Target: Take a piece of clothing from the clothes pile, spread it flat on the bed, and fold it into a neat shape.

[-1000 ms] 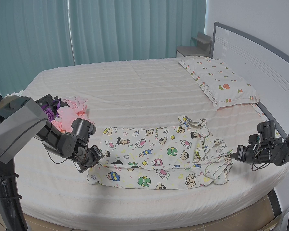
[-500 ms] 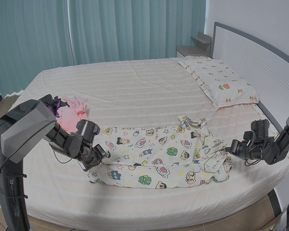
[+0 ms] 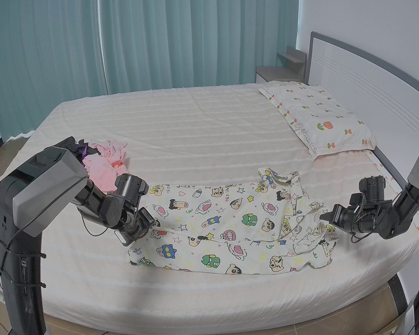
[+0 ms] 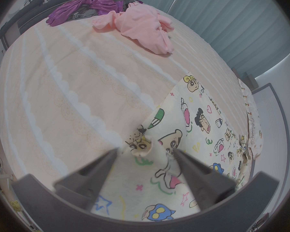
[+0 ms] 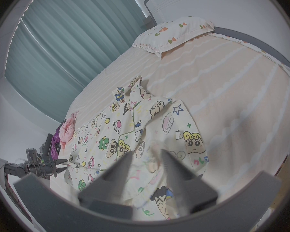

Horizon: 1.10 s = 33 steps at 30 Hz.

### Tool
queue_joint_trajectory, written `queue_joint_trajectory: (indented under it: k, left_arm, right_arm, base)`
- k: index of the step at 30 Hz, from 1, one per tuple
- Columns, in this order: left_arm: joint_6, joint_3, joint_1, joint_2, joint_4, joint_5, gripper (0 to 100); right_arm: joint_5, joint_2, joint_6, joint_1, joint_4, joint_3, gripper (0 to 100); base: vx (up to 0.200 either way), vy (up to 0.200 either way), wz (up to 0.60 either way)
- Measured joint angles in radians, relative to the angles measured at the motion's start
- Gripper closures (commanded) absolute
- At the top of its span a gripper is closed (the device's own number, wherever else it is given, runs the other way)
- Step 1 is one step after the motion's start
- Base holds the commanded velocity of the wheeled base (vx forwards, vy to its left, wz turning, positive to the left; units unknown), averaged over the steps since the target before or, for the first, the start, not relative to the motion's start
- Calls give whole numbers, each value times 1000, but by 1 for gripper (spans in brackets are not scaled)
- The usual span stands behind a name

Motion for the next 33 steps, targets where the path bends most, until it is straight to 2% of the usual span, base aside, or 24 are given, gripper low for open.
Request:
queue_joint_trajectory:
  k: [7,9,10,11,19,23,25,30,33]
  left_arm:
    - [-42,-10,13,6,-1,-5,0]
    - [-47,-4,29,-5,-1,-22,0]
    - [-48,-2,30,-7,-1,-26,0]
    - [-50,16,45,-30,-1,-60,0]
    - [-87,204,111,-177,-30,-231,0]
    - [-121,364,133,-250,-158,-278,0]
    - [-148,450,140,-283,-273,-293,0]
    - [-202,610,148,-333,-534,-311,0]
    - [-225,672,151,-350,-613,-314,0]
  right_arm:
    - [-3,-3,127,-23,-51,1,0]
    - [-4,-26,216,-32,-91,30,0]
    - [-4,-28,220,-32,-94,32,0]
    - [-4,-54,277,-29,-126,69,0]
    - [-26,-131,519,43,-271,219,0]
    - [-65,-129,555,91,-320,262,0]
    - [-92,-115,556,114,-351,280,0]
    - [-143,-60,526,163,-466,331,0]
    - [-163,-28,508,187,-546,371,0]
  base:
    - [0,0,0]
    - [0,0,0]
    - [0,0,0]
    - [0,0,0]
    - [0,0,0]
    - [0,0,0]
    - [0,0,0]
    - [0,0,0]
    - [0,0,0]
